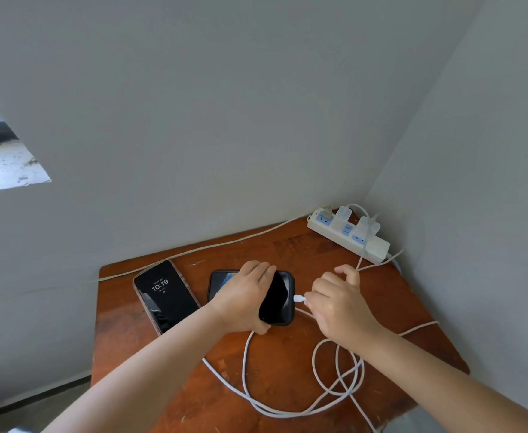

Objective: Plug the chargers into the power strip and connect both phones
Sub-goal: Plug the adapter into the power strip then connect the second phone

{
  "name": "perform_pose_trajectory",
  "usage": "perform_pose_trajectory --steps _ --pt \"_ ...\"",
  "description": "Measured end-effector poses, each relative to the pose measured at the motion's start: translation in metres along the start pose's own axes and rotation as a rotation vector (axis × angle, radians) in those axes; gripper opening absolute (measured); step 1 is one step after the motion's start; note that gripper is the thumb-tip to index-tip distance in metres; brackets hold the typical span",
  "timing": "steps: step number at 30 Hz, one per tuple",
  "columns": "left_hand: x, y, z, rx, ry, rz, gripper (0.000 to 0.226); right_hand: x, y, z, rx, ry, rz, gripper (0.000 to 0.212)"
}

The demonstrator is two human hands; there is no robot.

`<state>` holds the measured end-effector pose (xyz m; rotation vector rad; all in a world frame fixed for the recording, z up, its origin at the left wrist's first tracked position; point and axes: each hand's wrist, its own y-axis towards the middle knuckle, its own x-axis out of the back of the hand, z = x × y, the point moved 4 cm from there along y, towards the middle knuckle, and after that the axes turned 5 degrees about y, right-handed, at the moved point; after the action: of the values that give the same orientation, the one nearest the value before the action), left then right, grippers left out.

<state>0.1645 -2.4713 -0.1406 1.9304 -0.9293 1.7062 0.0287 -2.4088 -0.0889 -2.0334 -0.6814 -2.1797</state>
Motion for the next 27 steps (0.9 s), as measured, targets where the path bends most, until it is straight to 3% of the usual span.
perform_pose_trajectory --steps 5,8,9,13,17,20,24,27 --pt "-0.003 0.013 0.005 -0.111 0.173 0.118 0.095 -0.021 -0.006 0.002 -0.132 0.154 0.049 0.02" --pt "-0.005 0.028 0.01 -0.19 0.303 0.246 0.095 -0.039 -0.012 -0.006 -0.239 0.321 0.134 0.007" --pt "-0.006 0.034 0.012 -0.219 0.36 0.288 0.096 -0.046 -0.015 -0.009 -0.306 0.365 0.18 0.015" --pt "-0.012 0.053 0.02 -0.352 0.584 0.423 0.1 -0.073 -0.029 -0.018 -0.349 0.286 0.329 0.041" --pt "-0.023 0.068 0.022 -0.405 0.655 0.505 0.101 -0.078 -0.035 -0.009 -0.291 0.176 0.274 0.036" --pt "-0.03 0.068 0.022 -0.453 0.671 0.514 0.091 -0.085 -0.038 0.005 -0.232 0.144 0.262 0.035" --pt "-0.033 0.059 0.024 -0.451 0.616 0.441 0.062 -0.092 -0.039 0.007 -0.194 0.122 0.225 0.046" --pt "-0.03 0.048 0.019 -0.349 0.551 0.406 0.063 -0.095 -0.04 0.01 -0.206 0.042 0.238 0.052"
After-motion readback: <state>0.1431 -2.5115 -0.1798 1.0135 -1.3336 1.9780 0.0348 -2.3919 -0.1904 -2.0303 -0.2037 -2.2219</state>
